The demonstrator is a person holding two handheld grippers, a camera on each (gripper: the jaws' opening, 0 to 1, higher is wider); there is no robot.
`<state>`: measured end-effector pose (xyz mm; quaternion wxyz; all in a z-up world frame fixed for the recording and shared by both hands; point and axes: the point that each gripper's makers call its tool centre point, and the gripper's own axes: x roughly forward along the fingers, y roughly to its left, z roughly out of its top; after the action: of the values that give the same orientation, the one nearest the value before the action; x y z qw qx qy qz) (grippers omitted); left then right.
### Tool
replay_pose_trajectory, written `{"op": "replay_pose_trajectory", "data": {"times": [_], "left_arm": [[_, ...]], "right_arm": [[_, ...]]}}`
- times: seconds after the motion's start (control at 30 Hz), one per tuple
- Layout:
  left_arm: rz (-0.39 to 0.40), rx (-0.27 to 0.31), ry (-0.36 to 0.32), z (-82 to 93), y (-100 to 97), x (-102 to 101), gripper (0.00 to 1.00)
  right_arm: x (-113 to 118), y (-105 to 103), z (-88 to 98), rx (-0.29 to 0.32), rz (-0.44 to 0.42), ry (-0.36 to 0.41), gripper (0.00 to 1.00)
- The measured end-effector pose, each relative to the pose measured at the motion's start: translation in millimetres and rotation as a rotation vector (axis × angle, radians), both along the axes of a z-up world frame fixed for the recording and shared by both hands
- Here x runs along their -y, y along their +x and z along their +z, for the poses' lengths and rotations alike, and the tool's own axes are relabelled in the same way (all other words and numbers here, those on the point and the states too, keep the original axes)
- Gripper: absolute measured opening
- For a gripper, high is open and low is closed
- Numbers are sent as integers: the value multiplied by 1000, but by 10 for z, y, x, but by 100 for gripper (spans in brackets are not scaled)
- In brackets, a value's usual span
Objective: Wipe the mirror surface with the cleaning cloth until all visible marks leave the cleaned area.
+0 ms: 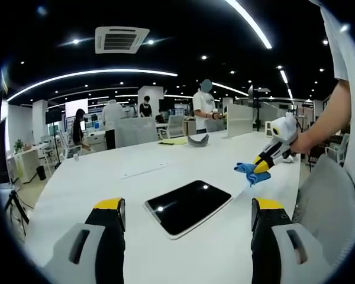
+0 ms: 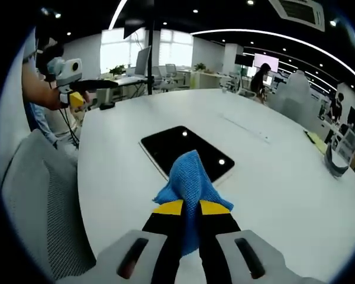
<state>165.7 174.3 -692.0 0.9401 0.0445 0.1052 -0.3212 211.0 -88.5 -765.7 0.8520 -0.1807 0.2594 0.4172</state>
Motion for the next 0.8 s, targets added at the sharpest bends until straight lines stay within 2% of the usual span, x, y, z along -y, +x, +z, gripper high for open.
{"op": "replay_pose_trajectory", "data": {"times": [0.4, 0.8], "left_arm": [[0, -1, -2, 2, 21, -2, 88], [6, -1, -3, -8, 19, -32, 88]], "right_arm": [[-184, 110, 96, 6, 15, 23, 4], [-430, 328, 265, 40, 54, 36, 3]]}}
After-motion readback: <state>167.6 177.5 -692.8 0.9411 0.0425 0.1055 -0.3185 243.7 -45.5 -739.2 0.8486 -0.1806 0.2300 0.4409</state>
